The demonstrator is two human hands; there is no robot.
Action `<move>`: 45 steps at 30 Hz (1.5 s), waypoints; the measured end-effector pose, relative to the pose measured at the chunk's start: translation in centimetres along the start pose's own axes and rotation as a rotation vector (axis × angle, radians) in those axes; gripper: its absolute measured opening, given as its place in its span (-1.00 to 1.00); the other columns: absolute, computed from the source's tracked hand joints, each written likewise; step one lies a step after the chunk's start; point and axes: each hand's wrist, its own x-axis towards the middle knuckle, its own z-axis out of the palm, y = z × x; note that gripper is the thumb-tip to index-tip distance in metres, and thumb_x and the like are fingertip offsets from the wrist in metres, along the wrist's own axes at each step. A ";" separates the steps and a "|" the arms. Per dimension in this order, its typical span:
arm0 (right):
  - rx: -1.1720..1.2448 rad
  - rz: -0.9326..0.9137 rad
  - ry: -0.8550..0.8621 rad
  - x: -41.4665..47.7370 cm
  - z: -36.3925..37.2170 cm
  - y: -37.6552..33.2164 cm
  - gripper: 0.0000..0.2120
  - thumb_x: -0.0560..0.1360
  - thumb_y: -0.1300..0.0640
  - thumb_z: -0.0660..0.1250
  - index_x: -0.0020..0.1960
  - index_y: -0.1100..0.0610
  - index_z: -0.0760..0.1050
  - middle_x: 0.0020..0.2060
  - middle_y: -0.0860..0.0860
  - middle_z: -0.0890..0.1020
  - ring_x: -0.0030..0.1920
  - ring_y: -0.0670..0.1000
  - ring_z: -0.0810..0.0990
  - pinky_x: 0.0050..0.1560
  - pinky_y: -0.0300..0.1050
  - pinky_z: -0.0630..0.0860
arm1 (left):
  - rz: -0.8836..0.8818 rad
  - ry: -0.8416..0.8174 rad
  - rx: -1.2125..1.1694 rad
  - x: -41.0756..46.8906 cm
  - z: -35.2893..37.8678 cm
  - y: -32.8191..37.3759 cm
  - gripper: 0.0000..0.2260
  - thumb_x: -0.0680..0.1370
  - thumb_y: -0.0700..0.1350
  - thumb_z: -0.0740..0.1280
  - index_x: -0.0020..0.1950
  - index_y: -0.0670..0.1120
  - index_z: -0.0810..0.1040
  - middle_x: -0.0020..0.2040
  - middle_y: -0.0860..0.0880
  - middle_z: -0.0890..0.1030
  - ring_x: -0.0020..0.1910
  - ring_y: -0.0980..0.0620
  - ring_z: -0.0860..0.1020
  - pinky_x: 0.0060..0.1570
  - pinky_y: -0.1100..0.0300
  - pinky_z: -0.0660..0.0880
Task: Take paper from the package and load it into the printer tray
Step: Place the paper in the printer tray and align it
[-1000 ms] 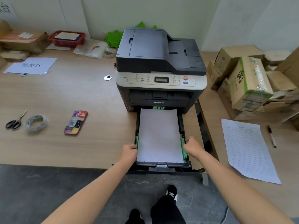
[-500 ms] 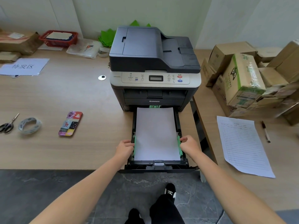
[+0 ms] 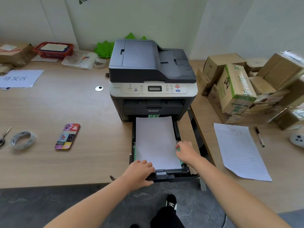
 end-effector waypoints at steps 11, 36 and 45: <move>0.044 -0.143 0.000 -0.7 -1.5 -3.2 -0.77 0.49 0.32 0.11 -0.14 0.08 0.48 -0.08 0.01 0.54 -0.10 0.04 0.55 0.00 0.01 0.56 | -0.279 0.101 -0.036 4.4 -1.1 -3.2 -0.68 0.60 0.02 0.25 0.31 -0.05 0.46 0.20 -0.03 0.59 0.18 -0.09 0.54 0.07 0.03 0.47; -0.270 -0.092 -0.266 7.7 -2.1 -3.1 -0.54 0.52 0.27 0.07 0.36 0.11 0.49 0.32 0.16 0.54 0.27 0.22 0.55 0.27 0.10 0.50 | -0.612 -0.042 -0.544 6.7 -2.5 -9.4 -0.80 0.64 -0.11 0.06 -0.10 -0.06 0.42 -0.13 -0.03 0.58 -0.10 -0.12 0.59 -0.07 0.04 0.53; -0.293 -0.153 -0.181 13.4 -4.7 -4.4 -0.61 0.57 0.23 0.07 0.36 0.15 0.41 0.27 0.18 0.54 0.25 0.22 0.53 0.23 0.08 0.50 | -0.757 -0.018 -0.583 12.1 -4.8 -14.6 -0.75 0.62 -0.19 0.11 0.17 -0.10 0.54 0.15 -0.14 0.61 0.11 -0.16 0.58 0.09 0.07 0.52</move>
